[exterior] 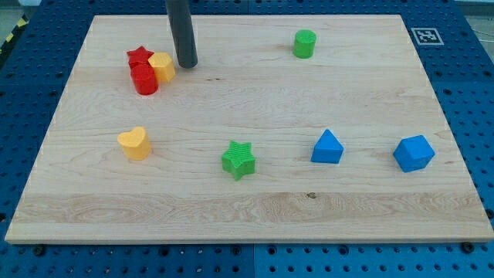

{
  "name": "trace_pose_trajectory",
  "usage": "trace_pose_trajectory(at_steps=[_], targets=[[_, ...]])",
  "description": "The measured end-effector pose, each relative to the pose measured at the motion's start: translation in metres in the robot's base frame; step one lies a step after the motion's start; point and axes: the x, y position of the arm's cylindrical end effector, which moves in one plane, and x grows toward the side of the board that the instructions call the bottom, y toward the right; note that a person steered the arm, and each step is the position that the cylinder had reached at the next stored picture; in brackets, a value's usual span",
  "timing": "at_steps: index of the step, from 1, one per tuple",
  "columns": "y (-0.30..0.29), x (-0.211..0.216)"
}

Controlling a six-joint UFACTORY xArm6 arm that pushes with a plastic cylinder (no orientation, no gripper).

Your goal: Push the yellow heart towards the yellow hexagon

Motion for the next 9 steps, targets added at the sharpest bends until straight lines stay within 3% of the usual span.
trace_pose_trajectory(at_steps=[2,3,5,6,8,9], targets=[[0.049,0.0],[0.057,0.021],[0.039,0.09],[0.036,0.104],[0.031,0.104],[-0.008,0.103]])
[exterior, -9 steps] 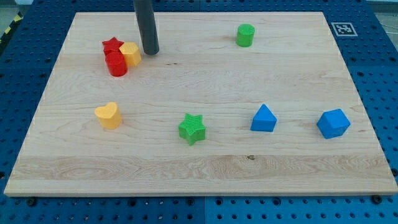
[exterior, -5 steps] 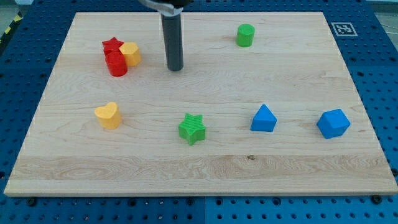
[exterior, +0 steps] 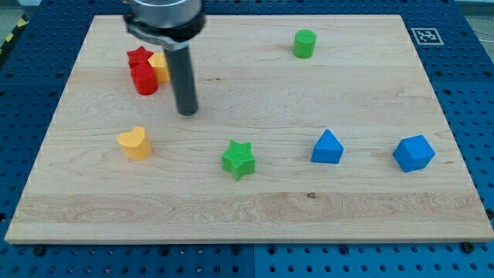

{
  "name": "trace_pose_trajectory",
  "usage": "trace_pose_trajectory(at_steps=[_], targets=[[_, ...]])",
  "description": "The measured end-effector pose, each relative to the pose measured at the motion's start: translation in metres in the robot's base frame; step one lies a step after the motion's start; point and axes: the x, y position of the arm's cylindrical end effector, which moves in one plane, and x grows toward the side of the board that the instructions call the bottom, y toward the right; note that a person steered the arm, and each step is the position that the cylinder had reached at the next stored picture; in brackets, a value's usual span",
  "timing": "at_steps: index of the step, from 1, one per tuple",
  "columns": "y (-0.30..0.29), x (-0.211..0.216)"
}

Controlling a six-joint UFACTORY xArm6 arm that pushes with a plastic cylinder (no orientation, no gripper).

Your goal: Push the yellow heart towards the yellow hexagon

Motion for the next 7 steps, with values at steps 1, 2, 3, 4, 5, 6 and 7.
trace_pose_trajectory(at_steps=[1,2,3,4,5,6,7], targets=[[-0.03,-0.008],[-0.056,-0.007],[-0.088,-0.003],[-0.099,0.021],[-0.1,0.046],[-0.099,0.071],[-0.087,0.085]])
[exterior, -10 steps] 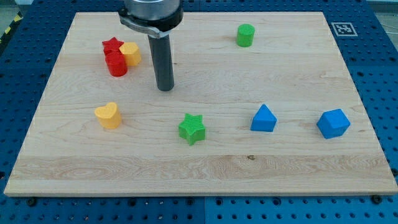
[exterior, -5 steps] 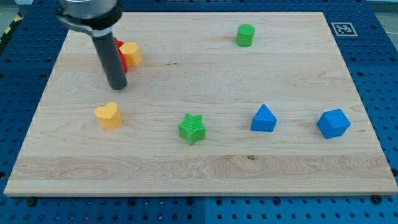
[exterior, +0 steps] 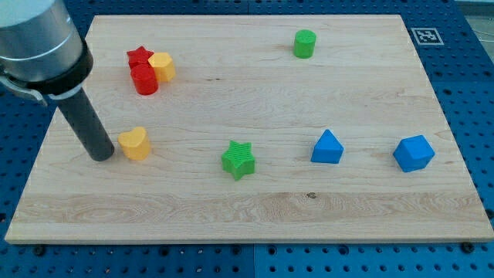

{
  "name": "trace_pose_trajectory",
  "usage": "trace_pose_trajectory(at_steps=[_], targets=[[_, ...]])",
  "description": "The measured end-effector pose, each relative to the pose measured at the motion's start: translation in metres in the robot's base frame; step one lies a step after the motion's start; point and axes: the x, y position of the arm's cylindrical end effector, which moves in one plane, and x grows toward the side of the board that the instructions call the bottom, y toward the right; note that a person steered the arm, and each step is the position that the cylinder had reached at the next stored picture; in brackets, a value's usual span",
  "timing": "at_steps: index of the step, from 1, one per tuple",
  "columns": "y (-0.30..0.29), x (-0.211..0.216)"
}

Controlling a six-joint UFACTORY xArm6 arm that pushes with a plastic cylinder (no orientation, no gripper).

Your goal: Push the yellow heart towards the yellow hexagon

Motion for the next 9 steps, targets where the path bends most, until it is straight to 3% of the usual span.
trace_pose_trajectory(at_steps=[2,6,9], targets=[[0.053,-0.004],[0.077,-0.008],[0.062,-0.028]])
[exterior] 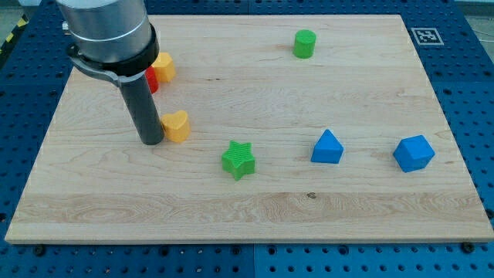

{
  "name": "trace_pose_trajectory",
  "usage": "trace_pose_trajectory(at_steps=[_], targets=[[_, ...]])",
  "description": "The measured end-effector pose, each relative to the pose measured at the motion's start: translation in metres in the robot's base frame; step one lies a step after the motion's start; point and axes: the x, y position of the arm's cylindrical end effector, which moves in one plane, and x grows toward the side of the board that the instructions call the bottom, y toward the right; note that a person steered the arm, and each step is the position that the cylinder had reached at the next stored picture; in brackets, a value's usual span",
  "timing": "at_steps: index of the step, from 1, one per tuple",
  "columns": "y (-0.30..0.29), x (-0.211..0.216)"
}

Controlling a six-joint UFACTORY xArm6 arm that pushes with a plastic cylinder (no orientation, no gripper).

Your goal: Push the yellow heart towards the yellow hexagon

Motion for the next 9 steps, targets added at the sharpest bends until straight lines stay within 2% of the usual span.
trace_pose_trajectory(at_steps=[2,3,6,7,9], targets=[[0.013,0.021],[0.024,-0.023],[0.051,-0.02],[0.054,-0.042],[0.058,-0.05]])
